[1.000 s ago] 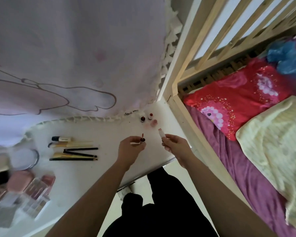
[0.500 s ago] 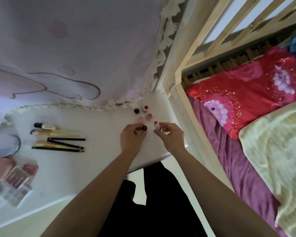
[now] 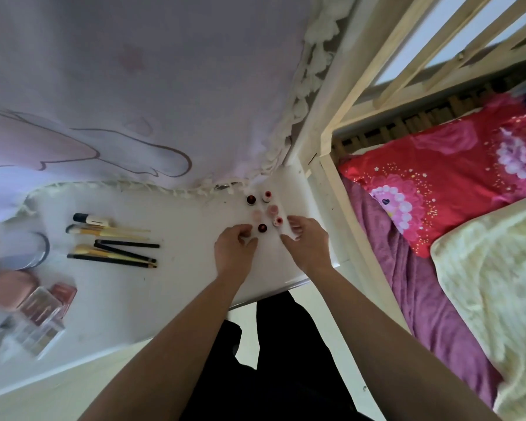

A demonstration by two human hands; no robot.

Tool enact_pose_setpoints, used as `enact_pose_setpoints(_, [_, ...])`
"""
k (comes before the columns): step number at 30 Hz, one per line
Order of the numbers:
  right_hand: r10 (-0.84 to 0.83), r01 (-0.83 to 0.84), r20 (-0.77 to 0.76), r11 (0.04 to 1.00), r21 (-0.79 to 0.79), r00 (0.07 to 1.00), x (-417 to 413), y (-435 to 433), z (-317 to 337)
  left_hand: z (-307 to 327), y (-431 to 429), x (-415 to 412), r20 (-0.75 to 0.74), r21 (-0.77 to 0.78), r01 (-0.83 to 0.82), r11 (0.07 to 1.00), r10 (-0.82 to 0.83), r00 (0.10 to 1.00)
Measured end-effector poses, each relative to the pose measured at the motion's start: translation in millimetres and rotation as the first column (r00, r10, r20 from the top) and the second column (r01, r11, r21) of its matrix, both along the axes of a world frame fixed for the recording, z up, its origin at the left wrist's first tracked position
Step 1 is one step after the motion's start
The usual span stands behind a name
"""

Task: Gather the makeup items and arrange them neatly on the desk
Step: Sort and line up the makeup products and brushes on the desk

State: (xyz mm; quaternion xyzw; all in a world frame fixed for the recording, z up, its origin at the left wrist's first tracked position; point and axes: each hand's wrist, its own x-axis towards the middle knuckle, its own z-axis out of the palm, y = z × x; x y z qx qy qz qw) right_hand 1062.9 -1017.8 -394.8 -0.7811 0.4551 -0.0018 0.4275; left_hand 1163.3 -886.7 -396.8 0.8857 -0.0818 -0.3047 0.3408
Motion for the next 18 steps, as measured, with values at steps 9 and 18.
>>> enact_pose_setpoints(9, [-0.097, 0.093, -0.037, 0.991, -0.101, 0.995, 9, 60, 37, 31, 81, 27, 0.178, -0.019, -0.007, 1.0, 0.011, 0.984])
enact_pose_setpoints(18, [0.307, -0.298, 0.068, 0.948, -0.108, 0.949, 112, 147, 48, 42, 197, 87, 0.296, 0.108, -0.112, 0.988, 0.076, 0.952])
